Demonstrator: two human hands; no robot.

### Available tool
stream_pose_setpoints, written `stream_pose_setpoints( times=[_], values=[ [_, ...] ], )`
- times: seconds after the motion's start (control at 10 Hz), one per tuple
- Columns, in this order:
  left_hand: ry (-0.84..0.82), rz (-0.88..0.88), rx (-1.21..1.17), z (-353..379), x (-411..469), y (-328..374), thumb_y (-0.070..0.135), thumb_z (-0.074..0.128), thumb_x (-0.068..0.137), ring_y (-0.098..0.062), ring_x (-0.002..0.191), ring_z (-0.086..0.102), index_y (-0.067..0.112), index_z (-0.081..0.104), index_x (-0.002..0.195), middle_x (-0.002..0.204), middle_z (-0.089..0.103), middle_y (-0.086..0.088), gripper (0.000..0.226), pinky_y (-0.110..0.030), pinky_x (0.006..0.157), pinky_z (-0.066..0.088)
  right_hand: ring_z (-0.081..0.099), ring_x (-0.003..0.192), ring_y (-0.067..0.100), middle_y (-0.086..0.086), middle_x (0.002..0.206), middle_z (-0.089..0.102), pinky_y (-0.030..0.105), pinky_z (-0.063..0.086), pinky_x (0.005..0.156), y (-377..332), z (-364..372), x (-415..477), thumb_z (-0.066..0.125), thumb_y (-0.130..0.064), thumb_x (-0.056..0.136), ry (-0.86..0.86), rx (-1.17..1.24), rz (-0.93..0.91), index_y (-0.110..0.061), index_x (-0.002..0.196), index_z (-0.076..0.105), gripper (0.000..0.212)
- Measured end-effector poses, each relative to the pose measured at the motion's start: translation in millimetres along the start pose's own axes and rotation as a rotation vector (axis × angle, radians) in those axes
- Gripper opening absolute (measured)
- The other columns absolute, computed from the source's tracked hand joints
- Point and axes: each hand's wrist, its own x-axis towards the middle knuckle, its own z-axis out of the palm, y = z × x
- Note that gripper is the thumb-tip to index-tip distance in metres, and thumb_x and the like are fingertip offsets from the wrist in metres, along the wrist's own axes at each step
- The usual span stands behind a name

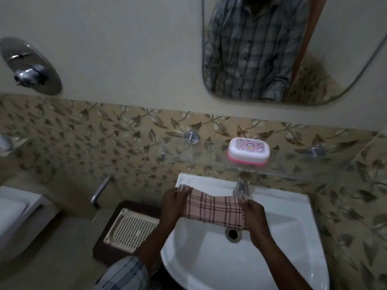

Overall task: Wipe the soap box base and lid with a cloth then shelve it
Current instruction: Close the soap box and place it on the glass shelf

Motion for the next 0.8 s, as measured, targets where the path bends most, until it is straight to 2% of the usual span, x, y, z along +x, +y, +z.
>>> stream_pose_setpoints(
  times=[0.1,0.2,0.3,0.4,0.5,0.6,0.7,0.8],
  values=[
    [0.036,-0.021,0.113,-7,-6,-14,0.031,0.060,0.097,-0.029,0.072,0.069,-0.001,0.068,0.073,0.075,0.072,-0.022,0.041,-0.036,0.064,0.050,0.067,0.089,0.039,0.024,0.092,0.069,0.047,0.056,0.075,9,26,-2,0.045,-0.032,0.103,-0.012,-0.098,0.001,-0.003,0.092,0.063,0.036],
    [-0.056,-0.224,0.021,-50,3,-33,0.032,0.065,0.094,-0.021,0.078,0.071,-0.001,0.076,0.088,0.086,0.077,-0.019,0.035,-0.034,0.070,0.057,0.068,0.089,0.036,0.021,0.095,0.071,0.050,0.059,0.080,8,70,-10,0.045,-0.032,0.104,-0.104,-0.047,0.062,-0.001,0.100,0.066,0.038],
    [-0.104,-0.341,-0.069,-101,24,-49,0.020,0.064,0.094,-0.022,0.074,0.069,0.002,0.075,0.092,0.081,0.076,-0.010,0.021,-0.026,0.064,0.057,0.071,0.082,0.032,0.016,0.090,0.074,0.047,0.060,0.073,-3,108,-13,0.058,-0.023,0.099,-0.213,0.015,0.122,-0.001,0.100,0.070,0.025],
    [-0.036,-0.265,-0.028,-169,64,-75,0.009,0.060,0.095,-0.022,0.082,0.063,-0.005,0.071,0.104,0.091,0.072,-0.014,0.020,-0.028,0.071,0.049,0.071,0.086,0.030,0.015,0.099,0.074,0.049,0.061,0.079,-15,180,-18,0.062,-0.004,0.090,-0.316,0.001,0.113,-0.002,0.109,0.069,0.020],
    [0.034,-0.196,0.043,-202,84,-108,0.008,0.060,0.095,-0.019,0.088,0.062,-0.005,0.070,0.108,0.098,0.071,-0.016,0.021,-0.029,0.075,0.050,0.067,0.101,0.033,0.018,0.115,0.069,0.047,0.057,0.089,-12,240,-28,0.060,-0.005,0.089,-0.284,-0.069,0.065,-0.004,0.119,0.063,0.030],
    [0.151,-0.210,0.095,-232,97,-174,0.000,0.059,0.093,-0.019,0.084,0.059,-0.006,0.071,0.097,0.089,0.069,-0.014,0.014,-0.030,0.069,0.050,0.053,0.126,0.035,0.022,0.138,0.054,0.042,0.045,0.106,17,318,-50,0.059,-0.003,0.087,-0.241,-0.249,-0.001,0.000,0.139,0.045,0.054],
    [0.154,-0.257,0.164,-239,103,-227,-0.004,0.057,0.088,-0.019,0.082,0.058,-0.009,0.070,0.093,0.086,0.068,-0.015,0.015,-0.035,0.071,0.053,0.054,0.125,0.035,0.024,0.137,0.053,0.039,0.045,0.105,56,354,-54,0.055,0.002,0.086,-0.254,-0.252,0.074,0.003,0.141,0.041,0.056],
    [0.109,-0.244,0.298,-236,112,-290,0.007,0.059,0.081,-0.017,0.080,0.060,-0.008,0.073,0.095,0.084,0.070,-0.019,0.024,-0.038,0.070,0.050,0.057,0.121,0.033,0.023,0.134,0.057,0.036,0.045,0.103,115,392,-48,0.048,0.001,0.095,-0.195,-0.207,0.272,0.001,0.141,0.042,0.046]
  ],
)
